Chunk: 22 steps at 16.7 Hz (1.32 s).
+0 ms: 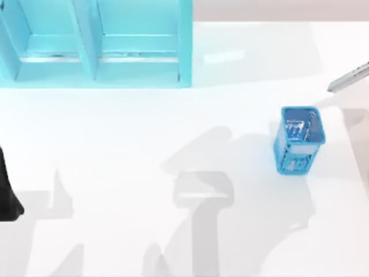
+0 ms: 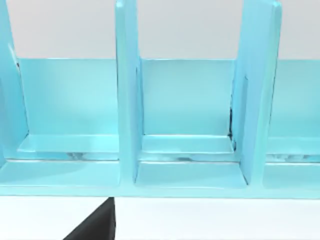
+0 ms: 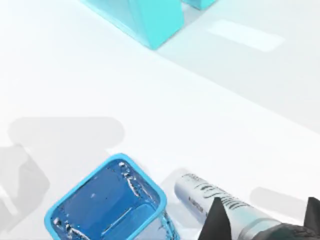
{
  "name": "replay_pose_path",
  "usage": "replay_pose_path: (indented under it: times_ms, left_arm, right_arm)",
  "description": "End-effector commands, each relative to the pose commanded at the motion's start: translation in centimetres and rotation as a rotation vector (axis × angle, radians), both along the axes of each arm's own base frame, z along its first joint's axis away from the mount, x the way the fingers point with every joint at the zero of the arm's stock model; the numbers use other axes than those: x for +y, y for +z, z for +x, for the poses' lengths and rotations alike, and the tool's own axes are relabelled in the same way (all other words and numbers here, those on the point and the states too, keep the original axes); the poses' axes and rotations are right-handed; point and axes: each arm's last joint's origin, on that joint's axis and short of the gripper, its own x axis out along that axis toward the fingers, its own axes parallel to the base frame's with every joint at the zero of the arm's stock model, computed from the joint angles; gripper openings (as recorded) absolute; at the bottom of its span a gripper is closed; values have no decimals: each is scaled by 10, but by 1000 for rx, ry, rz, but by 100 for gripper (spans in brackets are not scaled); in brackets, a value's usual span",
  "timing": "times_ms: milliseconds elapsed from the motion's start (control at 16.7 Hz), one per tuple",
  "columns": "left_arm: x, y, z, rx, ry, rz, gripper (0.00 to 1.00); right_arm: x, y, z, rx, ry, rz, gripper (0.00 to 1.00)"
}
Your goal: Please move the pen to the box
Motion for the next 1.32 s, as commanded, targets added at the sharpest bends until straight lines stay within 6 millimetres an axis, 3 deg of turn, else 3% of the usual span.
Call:
replay_pose_path:
  times_ms: [180,360,660,960,1320]
  left_arm:
    - [0,0,0,0,0,0,100]
    - [0,0,0,0,0,0,100]
    - [0,0,0,0,0,0,100]
    - [0,0,0,0,0,0,100]
    - [0,0,0,0,0,0,100]
  right_arm:
    - [0,0,-1,17,-12,-7,0]
    - [-12,14,-12,75,-106,-78,0]
    - [-31,49,-52,255,-357,-339,0]
    - [-32,87,-94,332,-512,-534,0]
    - [-30,90,-97,336,-521,-550,0]
